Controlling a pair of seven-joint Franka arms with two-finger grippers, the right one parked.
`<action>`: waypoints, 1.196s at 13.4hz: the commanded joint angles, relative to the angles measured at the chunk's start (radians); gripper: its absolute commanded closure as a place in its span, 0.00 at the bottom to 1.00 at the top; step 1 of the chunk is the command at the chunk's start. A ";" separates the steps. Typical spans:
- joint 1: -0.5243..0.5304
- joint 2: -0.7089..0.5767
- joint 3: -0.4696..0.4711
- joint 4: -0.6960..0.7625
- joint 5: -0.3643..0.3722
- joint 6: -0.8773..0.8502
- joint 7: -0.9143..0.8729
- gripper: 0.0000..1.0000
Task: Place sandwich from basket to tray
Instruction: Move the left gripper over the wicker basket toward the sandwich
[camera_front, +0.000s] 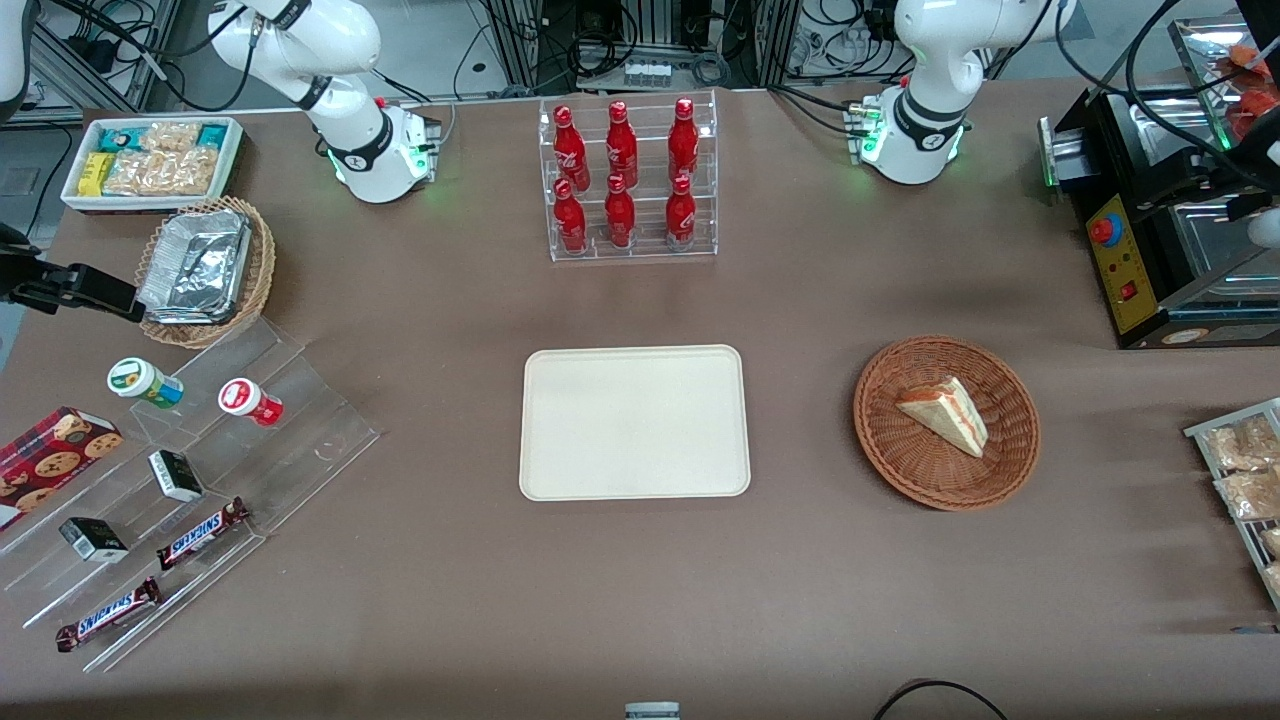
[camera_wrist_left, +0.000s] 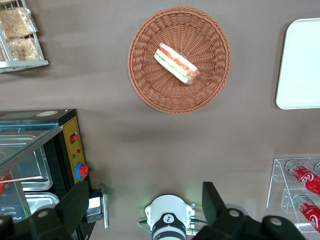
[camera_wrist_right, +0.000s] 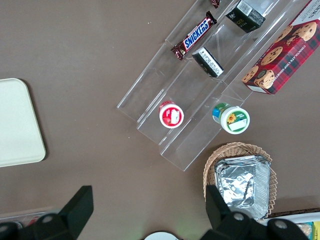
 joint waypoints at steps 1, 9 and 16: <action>-0.010 -0.009 -0.006 -0.014 -0.004 0.022 0.012 0.00; -0.007 0.163 -0.001 -0.118 0.045 0.281 -0.170 0.00; -0.019 0.137 -0.006 -0.500 0.025 0.723 -0.721 0.00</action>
